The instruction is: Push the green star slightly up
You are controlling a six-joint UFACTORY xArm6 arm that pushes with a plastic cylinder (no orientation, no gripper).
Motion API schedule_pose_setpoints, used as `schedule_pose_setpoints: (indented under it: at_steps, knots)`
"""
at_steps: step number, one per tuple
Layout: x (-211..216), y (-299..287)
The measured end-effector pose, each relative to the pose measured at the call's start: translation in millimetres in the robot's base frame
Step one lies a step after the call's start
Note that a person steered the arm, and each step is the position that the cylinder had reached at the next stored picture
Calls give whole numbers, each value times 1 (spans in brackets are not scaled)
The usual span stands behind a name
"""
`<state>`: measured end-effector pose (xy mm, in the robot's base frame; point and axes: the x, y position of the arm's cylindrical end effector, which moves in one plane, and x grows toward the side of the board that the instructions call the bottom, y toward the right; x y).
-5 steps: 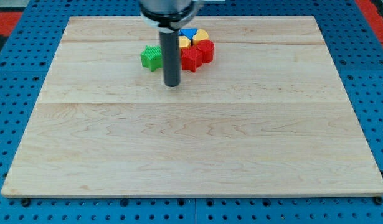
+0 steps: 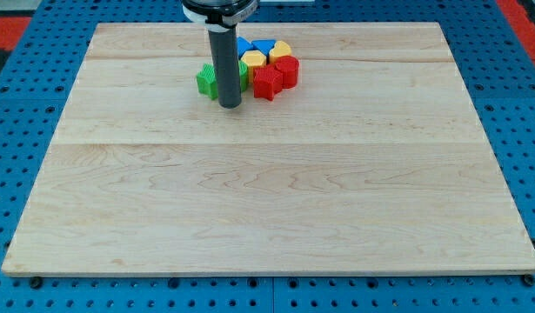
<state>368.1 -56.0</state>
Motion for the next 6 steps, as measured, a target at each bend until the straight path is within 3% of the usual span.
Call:
schedule_pose_setpoints:
  at_steps: [6]
  knots:
    - [-37, -71]
